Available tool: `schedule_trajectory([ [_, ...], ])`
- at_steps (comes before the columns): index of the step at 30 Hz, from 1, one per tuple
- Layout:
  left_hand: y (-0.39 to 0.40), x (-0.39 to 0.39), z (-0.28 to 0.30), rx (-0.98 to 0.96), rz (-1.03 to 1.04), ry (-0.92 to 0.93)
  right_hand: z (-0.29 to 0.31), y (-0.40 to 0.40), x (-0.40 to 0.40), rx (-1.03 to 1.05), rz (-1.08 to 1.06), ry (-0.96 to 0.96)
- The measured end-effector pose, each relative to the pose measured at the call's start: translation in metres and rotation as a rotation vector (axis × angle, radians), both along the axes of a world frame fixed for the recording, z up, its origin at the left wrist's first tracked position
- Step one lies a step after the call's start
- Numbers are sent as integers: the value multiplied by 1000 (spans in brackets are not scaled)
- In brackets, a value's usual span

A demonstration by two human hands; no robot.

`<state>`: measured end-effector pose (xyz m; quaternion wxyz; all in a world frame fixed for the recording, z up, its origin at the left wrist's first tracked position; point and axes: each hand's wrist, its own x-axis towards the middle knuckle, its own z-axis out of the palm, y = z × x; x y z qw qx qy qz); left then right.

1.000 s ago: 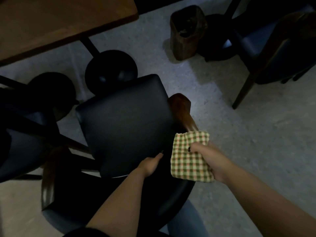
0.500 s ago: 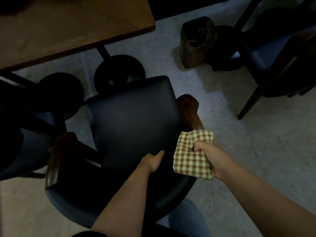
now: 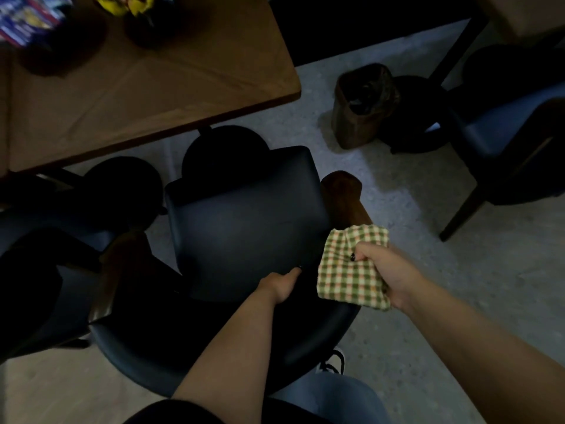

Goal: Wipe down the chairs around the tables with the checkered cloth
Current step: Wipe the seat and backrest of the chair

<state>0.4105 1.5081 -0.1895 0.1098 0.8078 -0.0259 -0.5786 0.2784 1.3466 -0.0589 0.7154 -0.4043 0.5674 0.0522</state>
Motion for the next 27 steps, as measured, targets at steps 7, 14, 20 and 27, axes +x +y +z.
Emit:
schedule_trajectory([
  [7, -19, 24, 2, -29, 42, 19, 4, -22, 31, -51, 50, 8],
  [14, -25, 23, 0, -57, 74, 34, -4, -33, 34, -68, 108, 21],
  [20, -19, 11, -3, -35, 32, 45, -14, -26, 17, -78, 116, 2],
  [27, -12, 12, 21, -117, 3, -37, -7, -17, 16, -123, 104, 29],
])
